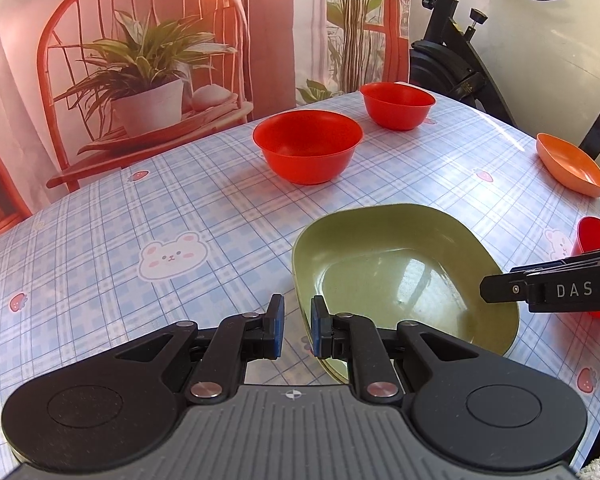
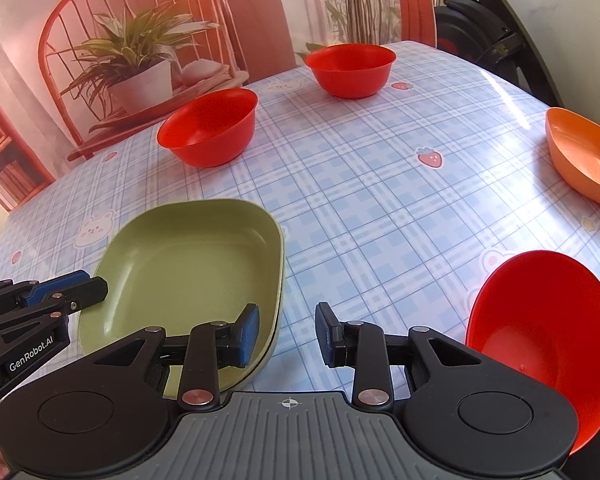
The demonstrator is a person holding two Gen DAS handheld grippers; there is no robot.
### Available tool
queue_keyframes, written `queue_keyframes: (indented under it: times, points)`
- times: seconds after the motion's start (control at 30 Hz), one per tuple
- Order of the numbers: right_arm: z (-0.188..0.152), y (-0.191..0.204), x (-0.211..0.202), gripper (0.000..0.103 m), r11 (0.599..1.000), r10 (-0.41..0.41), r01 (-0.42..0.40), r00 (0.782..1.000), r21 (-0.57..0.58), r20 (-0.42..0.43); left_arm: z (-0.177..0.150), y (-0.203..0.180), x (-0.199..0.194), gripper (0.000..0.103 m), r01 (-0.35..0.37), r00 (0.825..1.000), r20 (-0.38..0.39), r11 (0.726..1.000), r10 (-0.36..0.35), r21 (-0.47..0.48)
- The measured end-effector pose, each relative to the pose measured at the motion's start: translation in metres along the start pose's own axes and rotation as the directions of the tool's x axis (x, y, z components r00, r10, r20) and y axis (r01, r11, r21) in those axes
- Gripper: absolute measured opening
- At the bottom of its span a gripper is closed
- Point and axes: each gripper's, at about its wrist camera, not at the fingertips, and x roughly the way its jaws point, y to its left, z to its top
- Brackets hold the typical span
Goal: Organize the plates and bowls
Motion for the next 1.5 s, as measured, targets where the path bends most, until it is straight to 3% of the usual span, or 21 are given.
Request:
queue_keyframes:
  times: [0.43, 0.5, 1.0, 1.23, 1.5]
  points:
    - [0.0, -0.004, 0.002, 0.03, 1.0, 0.016, -0.015, 1.0, 0.023, -0.01, 0.002, 0.002, 0.001, 0.017, 0.001, 1.0, -0.021, 1.0, -0.002, -0.016]
    - [0.001, -0.005, 0.0, 0.03, 0.999, 0.039, -0.039, 0.999, 0.034, -0.003, 0.004, 0.004, -0.002, 0.022, 0.002, 1.0, -0.011, 1.0, -0.002, -0.031]
    - [0.016, -0.016, -0.036, 0.03, 0.995, 0.089, -0.093, 0.987, 0.025, 0.132, 0.027, 0.009, -0.031, 0.024, -0.018, 0.997, 0.066, 0.989, 0.028, -0.146]
    - [0.022, -0.041, -0.052, 0.03, 0.992, 0.116, -0.124, 0.974, 0.025, 0.195, 0.038, -0.014, -0.039, 0.024, 0.01, 0.995, 0.097, 0.992, 0.002, -0.128]
    - [0.027, -0.078, -0.076, 0.03, 0.994, 0.088, -0.1, 0.956, 0.03, 0.28, 0.049, -0.047, -0.04, 0.024, 0.055, 0.992, 0.121, 0.994, -0.043, -0.098]
